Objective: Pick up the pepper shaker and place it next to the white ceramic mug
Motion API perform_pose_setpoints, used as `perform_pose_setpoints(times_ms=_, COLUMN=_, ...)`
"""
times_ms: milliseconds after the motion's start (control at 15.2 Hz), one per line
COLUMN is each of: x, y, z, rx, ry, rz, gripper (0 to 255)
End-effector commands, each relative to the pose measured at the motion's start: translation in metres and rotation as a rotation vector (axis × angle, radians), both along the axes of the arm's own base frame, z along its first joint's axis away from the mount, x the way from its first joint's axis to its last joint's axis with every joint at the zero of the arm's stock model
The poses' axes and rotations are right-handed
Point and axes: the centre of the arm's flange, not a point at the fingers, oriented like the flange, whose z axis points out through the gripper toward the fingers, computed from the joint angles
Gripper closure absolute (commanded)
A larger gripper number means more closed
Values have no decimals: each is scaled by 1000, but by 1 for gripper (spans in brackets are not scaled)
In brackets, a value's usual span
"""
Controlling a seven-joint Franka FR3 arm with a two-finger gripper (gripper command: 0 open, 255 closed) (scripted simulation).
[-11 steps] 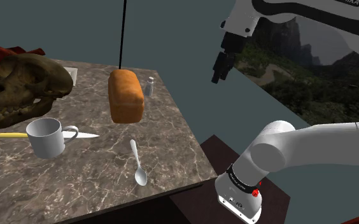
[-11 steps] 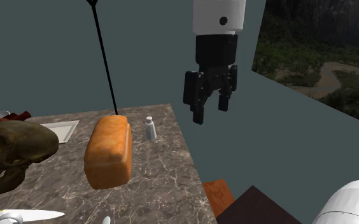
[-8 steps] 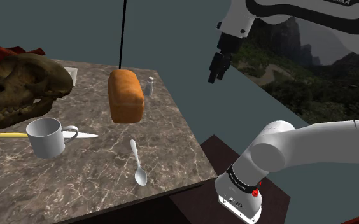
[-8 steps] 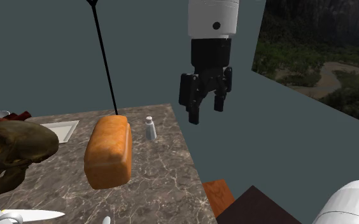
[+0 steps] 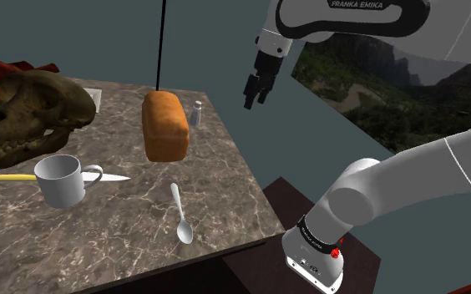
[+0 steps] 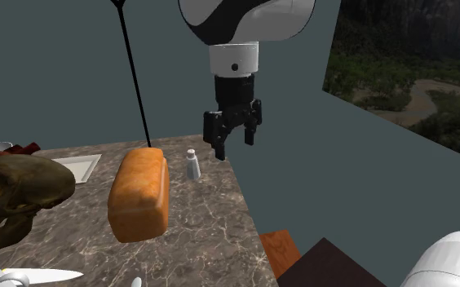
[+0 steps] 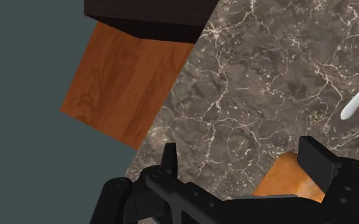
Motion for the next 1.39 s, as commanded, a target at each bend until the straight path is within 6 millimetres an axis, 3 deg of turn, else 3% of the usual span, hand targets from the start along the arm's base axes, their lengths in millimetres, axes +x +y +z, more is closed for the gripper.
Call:
perform_pose_setpoints(times_ms=0, x=20, y=3, z=-14, rx=-10, ry=-11, rz=4, gripper=0)
perform_pose_setpoints(times_ms=1320, x=243, y=11, z=-127, rx=-107, ry=-105, rz=41, gripper=0)
